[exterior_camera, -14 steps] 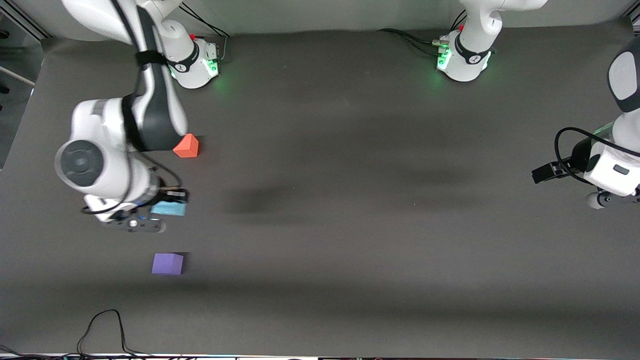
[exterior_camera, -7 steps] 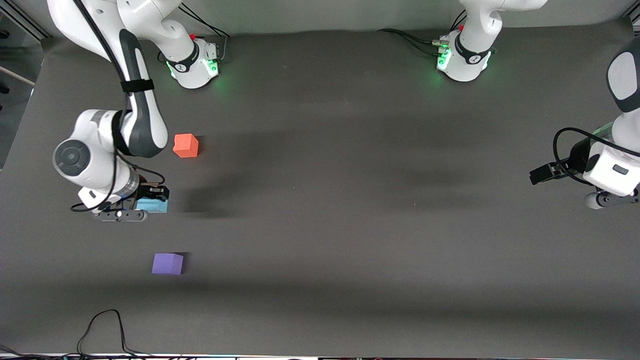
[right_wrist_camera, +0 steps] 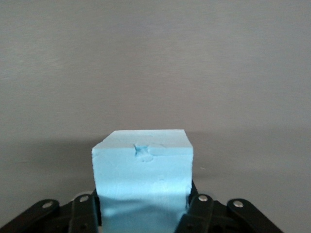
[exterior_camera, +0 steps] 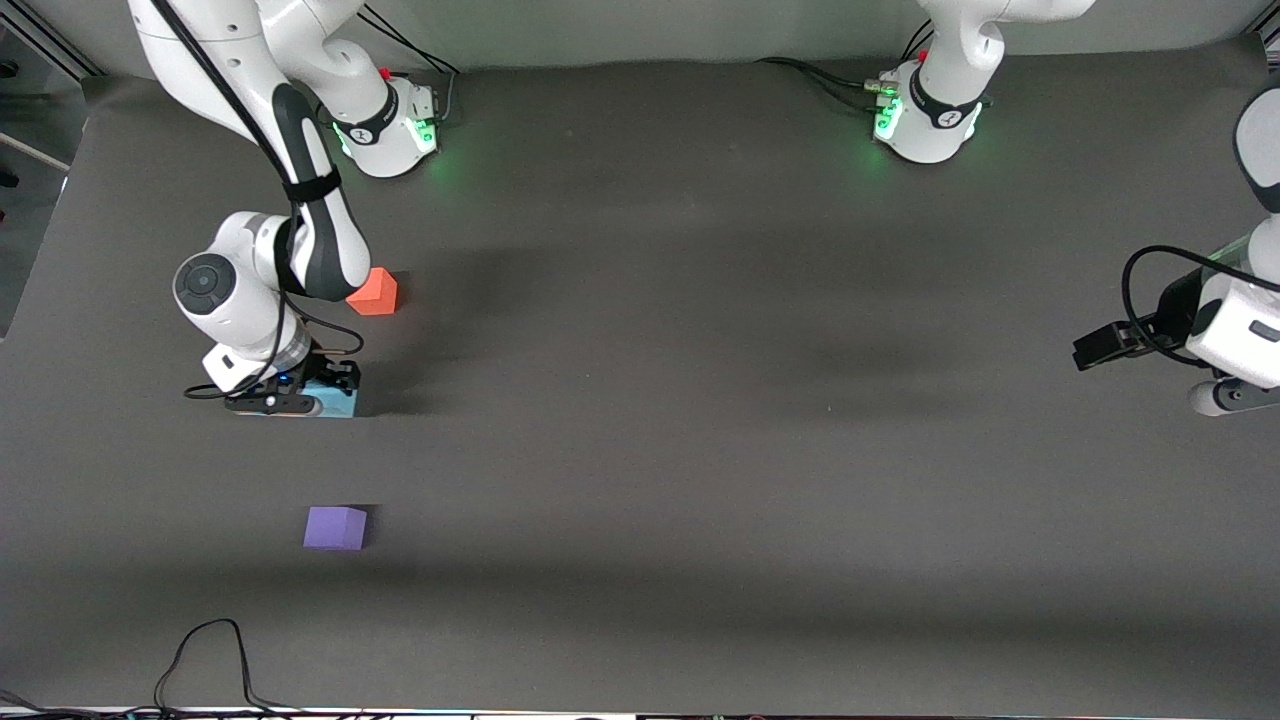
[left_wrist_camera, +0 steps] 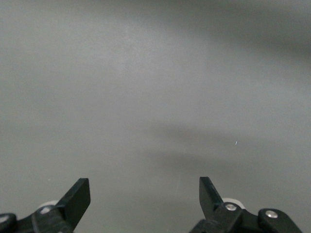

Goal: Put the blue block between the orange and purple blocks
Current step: 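Carry the blue block with the right gripper between orange and purple blocks, then open the right gripper and draw it back from the blue block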

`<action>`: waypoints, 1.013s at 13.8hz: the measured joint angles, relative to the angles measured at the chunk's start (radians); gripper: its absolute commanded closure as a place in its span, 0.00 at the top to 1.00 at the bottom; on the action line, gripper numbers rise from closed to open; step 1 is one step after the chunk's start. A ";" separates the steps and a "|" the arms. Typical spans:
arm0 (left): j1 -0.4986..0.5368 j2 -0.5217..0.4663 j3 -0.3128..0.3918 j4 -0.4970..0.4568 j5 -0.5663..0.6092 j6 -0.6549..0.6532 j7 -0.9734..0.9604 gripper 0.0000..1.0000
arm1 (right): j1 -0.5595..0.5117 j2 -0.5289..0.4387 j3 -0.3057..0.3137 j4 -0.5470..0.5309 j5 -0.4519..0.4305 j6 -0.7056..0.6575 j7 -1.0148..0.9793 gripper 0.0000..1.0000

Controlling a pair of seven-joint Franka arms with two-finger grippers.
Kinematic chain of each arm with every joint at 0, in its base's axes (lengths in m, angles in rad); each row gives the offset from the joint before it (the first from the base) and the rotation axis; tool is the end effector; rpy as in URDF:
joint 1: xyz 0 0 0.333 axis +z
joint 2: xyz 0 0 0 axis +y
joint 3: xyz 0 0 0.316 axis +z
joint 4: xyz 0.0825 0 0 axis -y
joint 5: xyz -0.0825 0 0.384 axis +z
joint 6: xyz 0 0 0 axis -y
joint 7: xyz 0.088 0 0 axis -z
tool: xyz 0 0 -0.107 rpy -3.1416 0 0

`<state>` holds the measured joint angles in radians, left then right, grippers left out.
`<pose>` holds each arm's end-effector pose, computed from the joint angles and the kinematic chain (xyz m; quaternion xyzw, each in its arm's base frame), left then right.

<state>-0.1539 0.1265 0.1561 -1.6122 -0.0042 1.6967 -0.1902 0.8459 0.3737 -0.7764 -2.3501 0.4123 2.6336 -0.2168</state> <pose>0.5972 -0.0039 0.5435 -0.9952 -0.0959 0.0194 0.0096 0.5153 0.0145 0.2219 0.9991 -0.0162 0.0267 0.0281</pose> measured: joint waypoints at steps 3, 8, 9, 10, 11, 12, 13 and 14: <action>0.000 -0.003 0.002 0.023 0.000 -0.044 0.000 1.00 | 0.011 0.061 0.004 -0.001 0.322 0.004 -0.312 0.09; -0.002 -0.001 0.000 0.023 0.000 -0.051 0.003 1.00 | 0.011 0.096 0.004 0.000 0.394 0.008 -0.392 0.51; -0.001 0.000 0.000 0.023 0.000 -0.052 0.004 1.00 | 0.011 0.096 0.004 0.000 0.394 0.008 -0.393 0.88; -0.001 0.000 0.000 0.023 0.000 -0.053 0.004 1.00 | 0.011 0.096 0.004 0.000 0.394 0.008 -0.394 1.00; -0.001 0.000 0.000 0.023 0.000 -0.053 0.005 1.00 | 0.011 0.096 0.004 0.000 0.394 0.009 -0.395 1.00; -0.001 0.000 0.000 0.023 0.000 -0.053 0.005 1.00 | 0.011 0.097 0.004 0.000 0.394 0.012 -0.396 1.00; -0.001 0.000 0.000 0.023 0.000 -0.053 0.006 1.00 | 0.011 0.098 0.004 0.000 0.394 0.013 -0.397 1.00; -0.001 0.000 0.000 0.023 0.000 -0.053 0.006 1.00 | 0.011 0.098 0.004 0.000 0.394 0.014 -0.397 1.00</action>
<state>-0.1551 0.1261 0.1563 -1.5893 -0.0042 1.6440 -0.1841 0.8569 0.4722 -0.7729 -2.3497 0.8062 2.6478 -0.6142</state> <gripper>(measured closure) 0.000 0.062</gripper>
